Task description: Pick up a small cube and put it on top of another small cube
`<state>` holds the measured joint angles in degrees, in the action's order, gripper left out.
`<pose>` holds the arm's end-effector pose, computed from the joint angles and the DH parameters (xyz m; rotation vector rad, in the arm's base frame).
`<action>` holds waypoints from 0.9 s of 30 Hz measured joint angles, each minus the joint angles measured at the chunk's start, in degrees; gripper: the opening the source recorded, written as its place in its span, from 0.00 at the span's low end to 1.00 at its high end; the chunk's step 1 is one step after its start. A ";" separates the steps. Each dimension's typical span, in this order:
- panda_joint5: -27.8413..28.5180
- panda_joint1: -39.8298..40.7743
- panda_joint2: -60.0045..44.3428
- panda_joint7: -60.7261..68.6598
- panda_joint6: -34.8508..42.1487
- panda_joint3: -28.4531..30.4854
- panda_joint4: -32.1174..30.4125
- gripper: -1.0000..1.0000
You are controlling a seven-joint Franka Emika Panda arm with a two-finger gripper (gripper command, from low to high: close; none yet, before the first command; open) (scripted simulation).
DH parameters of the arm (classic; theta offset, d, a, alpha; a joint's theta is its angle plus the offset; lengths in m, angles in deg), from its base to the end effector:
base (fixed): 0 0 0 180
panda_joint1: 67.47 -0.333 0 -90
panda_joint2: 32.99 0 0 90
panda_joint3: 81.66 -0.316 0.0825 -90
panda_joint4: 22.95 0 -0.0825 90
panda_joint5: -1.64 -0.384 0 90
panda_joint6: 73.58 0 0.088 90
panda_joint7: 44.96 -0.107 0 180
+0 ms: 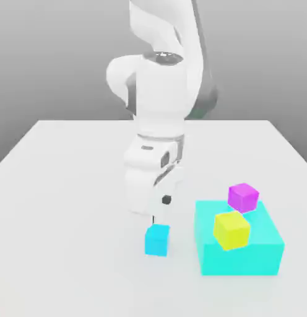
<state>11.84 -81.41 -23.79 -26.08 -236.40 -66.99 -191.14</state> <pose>0.3394 0.0104 0.2268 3.0202 0.7505 0.0949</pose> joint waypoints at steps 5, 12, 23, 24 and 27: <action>-3.57 -2.72 -4.57 9.03 -3.99 2.04 -2.82 0.50; -9.04 -4.14 -10.40 12.32 -8.36 1.14 -1.21 0.50; -19.65 6.49 -19.82 20.16 -16.48 -12.13 0.02 0.50; -19.74 7.81 -20.67 20.42 -17.26 -13.36 0.00 0.50; -19.57 10.13 -22.33 20.74 -18.78 -15.32 -0.11 0.00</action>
<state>-7.73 -71.28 -46.12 -5.33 -255.18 -82.31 -191.25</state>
